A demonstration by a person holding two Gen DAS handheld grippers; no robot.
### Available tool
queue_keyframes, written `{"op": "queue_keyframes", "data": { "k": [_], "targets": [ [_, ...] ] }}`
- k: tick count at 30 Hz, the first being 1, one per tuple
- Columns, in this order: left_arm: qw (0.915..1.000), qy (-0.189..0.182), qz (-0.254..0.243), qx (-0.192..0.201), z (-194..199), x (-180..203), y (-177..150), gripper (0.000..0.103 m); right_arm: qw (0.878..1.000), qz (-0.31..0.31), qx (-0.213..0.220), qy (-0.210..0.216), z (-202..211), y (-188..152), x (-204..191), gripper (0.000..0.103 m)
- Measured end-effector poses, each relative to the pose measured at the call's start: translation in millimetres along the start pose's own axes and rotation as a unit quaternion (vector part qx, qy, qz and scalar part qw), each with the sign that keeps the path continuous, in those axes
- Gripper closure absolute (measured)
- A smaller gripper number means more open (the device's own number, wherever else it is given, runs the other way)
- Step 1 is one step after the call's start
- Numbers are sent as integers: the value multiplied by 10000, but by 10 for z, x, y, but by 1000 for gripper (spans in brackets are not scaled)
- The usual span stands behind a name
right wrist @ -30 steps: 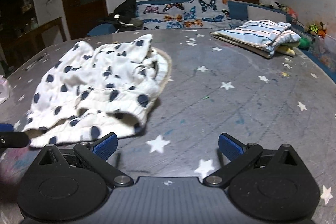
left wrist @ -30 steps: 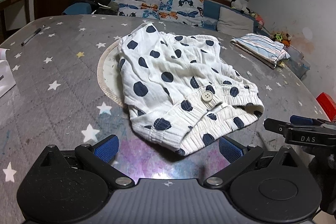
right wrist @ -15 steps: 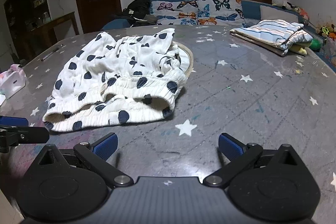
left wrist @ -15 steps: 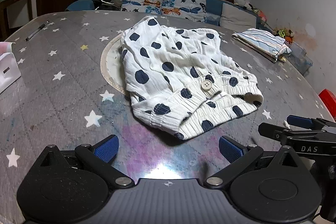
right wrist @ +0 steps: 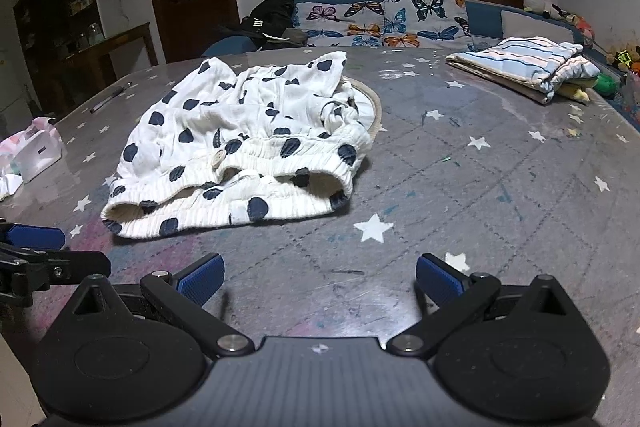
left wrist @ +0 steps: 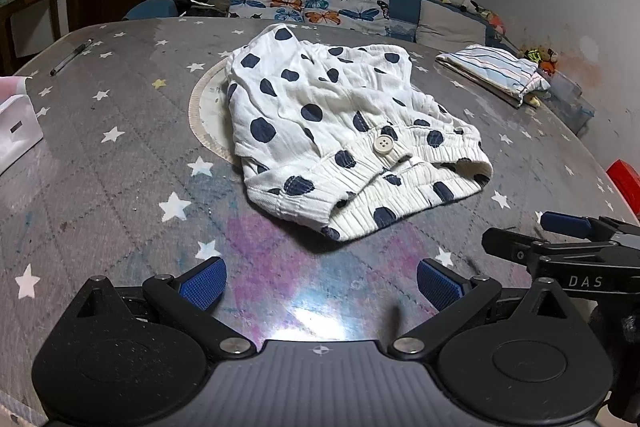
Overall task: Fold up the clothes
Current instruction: 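Move both tools toward the waistband of the polka-dot pants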
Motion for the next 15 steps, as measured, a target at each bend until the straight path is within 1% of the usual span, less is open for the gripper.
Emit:
{"op": "queue_keyframes", "data": {
  "k": [15],
  "targets": [
    [10000, 19, -4, -38, 10, 14, -40, 0, 10000, 10, -15, 27, 29, -17, -77, 0]
  ]
}}
Point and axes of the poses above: each gripper's, at about its wrist camera, not at the fingertips, and z roughly against the way its jaws point, x to its right, y to its top, the point moved 5 cm from there along -z, roughly the way its jaws point, and after that the axes turned 4 degrees about -y, right-handed, at the moved point
